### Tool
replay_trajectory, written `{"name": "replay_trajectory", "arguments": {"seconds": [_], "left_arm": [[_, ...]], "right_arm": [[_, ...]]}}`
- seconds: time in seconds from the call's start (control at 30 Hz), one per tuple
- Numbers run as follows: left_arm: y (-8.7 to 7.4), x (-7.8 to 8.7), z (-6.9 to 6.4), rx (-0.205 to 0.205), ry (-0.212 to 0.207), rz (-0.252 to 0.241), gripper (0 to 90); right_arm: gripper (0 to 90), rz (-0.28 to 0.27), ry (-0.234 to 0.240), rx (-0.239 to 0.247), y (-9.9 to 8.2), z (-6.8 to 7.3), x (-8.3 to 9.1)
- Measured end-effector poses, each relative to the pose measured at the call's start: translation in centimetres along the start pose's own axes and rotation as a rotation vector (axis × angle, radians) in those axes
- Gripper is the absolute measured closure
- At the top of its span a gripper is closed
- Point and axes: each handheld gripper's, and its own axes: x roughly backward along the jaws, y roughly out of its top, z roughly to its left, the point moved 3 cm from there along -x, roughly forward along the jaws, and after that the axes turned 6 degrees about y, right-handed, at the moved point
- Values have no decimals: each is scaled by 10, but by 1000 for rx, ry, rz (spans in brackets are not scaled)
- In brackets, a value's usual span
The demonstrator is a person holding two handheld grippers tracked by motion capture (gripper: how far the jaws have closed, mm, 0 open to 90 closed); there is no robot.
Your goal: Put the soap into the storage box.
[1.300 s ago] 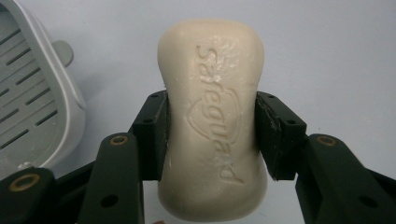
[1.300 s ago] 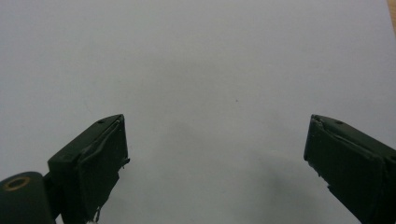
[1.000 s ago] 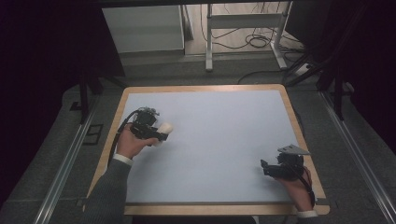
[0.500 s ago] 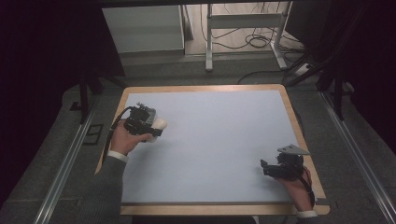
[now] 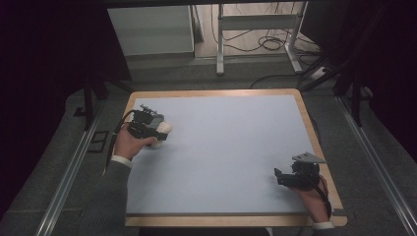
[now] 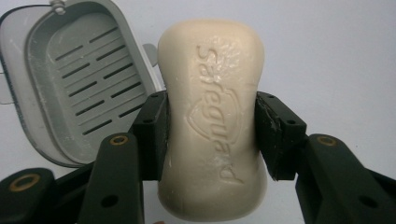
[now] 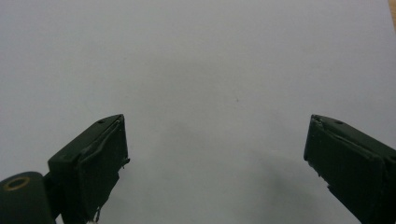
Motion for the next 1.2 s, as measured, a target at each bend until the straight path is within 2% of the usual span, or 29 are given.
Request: {"name": "replay_trajectory", "arguments": {"seconds": [0.23,0.63,0.9,1.2], "left_arm": [[1,-3,11,30,10,2,492],[9,-3,23,46,29,9,492],[12,-12,37,82,48,28,492],[20,-23,46,118,73,30,492]], "right_arm": [[61,0,1,-1,0,-1,0],[61,1,2,-3,0,-2,0],[61,7,2,-4,-1,-2,-1],[61,9,0,-4,-2,-3,-1]]}}
